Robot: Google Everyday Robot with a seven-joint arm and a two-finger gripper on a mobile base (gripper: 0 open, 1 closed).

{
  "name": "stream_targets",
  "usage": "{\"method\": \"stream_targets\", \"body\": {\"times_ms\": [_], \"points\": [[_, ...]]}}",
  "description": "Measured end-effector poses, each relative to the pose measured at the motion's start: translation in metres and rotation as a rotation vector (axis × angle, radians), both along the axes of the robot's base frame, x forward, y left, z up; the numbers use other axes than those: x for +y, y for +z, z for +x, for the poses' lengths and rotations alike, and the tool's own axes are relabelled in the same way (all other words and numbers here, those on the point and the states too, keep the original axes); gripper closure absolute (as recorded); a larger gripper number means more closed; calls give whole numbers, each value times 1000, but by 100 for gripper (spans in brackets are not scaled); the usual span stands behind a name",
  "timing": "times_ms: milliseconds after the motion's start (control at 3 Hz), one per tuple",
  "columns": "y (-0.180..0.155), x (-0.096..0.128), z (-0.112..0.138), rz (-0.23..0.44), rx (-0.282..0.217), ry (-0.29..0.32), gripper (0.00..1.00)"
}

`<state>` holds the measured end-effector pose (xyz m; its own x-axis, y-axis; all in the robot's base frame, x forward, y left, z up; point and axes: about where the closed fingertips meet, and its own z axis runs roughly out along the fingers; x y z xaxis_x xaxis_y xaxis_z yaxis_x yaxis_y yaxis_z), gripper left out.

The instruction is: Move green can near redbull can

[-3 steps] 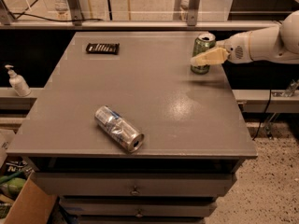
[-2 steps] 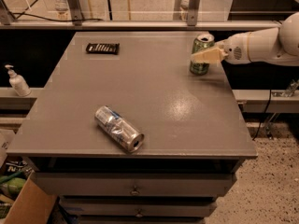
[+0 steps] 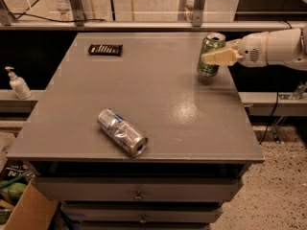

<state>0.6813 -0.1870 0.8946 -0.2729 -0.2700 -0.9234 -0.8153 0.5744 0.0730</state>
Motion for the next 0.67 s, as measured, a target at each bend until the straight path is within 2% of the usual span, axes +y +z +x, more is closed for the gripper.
{"method": "stream_targets", "body": {"times_ms": [333, 667], "points": [[24, 16, -51, 6, -43, 116, 100], [24, 16, -51, 6, -43, 116, 100]]}}
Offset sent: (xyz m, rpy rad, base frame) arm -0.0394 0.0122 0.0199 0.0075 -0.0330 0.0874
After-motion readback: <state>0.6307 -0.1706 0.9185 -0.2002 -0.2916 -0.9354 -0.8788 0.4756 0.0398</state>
